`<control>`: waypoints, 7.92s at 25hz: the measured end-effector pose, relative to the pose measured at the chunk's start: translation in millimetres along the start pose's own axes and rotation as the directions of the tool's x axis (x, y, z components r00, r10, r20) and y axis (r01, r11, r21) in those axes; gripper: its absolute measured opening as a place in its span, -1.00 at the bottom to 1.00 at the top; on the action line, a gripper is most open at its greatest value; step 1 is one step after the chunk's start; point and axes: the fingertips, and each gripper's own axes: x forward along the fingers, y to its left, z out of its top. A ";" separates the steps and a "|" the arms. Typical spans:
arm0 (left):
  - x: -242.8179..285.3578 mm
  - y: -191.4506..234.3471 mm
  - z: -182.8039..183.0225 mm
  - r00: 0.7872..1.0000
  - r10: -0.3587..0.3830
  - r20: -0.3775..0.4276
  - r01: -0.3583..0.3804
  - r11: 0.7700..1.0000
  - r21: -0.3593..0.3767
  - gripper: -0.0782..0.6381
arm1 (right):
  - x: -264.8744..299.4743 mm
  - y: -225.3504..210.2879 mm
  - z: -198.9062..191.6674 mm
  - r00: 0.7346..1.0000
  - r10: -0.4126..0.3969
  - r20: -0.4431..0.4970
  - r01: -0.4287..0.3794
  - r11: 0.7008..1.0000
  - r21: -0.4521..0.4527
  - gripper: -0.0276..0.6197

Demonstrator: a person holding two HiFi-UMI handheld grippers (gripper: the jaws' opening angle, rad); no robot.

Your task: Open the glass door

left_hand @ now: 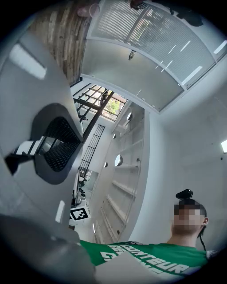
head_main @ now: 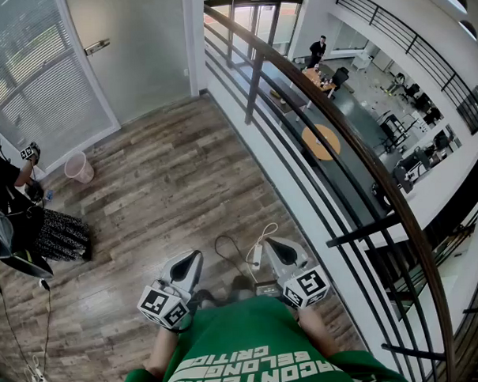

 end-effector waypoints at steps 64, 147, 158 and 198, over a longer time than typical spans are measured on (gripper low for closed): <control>89.4 263.5 106.6 0.967 0.210 0.141 -0.196 0.975 -0.107 -0.73 | 317.7 -63.5 43.6 0.954 0.233 -0.186 -0.252 0.964 -0.086 -0.93; 584.4 578.9 251.3 0.999 -0.050 0.004 0.050 0.984 -0.168 -0.73 | 700.3 -470.2 123.4 0.986 0.015 -0.165 -0.013 1.000 0.012 -0.93; 586.5 649.0 276.5 0.998 0.022 0.052 -0.012 0.981 -0.195 -0.73 | 780.8 -467.4 140.1 0.975 0.086 -0.206 -0.093 0.995 -0.025 -0.93; 655.5 752.6 327.1 0.773 0.601 0.203 -0.551 0.795 -0.252 -0.73 | 1025.5 -540.1 172.2 0.707 0.649 -0.279 -0.685 0.727 -0.046 -0.93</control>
